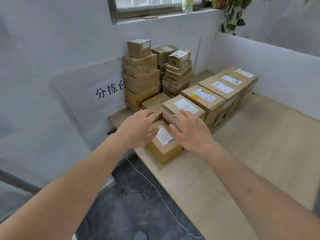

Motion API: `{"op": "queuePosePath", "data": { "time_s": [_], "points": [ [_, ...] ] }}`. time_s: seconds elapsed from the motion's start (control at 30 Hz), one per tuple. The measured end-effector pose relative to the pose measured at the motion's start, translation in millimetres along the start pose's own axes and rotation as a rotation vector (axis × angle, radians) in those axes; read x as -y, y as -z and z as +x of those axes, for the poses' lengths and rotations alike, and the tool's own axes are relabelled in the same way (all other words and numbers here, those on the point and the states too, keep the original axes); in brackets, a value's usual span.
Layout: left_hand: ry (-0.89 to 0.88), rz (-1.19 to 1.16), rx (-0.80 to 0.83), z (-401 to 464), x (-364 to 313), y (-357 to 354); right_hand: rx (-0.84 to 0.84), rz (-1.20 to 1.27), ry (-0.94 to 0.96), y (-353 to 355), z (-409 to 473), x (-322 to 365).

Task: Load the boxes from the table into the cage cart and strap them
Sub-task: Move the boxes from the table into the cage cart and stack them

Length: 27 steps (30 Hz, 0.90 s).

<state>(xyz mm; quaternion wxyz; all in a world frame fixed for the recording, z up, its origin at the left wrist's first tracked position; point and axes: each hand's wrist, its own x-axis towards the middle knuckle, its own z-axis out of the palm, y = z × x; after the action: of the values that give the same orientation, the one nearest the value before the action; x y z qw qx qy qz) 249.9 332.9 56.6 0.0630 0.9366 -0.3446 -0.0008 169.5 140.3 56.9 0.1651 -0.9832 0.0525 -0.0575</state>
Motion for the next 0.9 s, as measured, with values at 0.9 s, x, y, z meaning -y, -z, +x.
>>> {"op": "queuePosePath", "data": {
  "time_s": [0.9],
  "points": [
    [-0.246,0.055,0.346,273.2,7.3,-156.2,0.071,0.074,-0.562,-100.2,185.8,-171.5]
  ]
}}
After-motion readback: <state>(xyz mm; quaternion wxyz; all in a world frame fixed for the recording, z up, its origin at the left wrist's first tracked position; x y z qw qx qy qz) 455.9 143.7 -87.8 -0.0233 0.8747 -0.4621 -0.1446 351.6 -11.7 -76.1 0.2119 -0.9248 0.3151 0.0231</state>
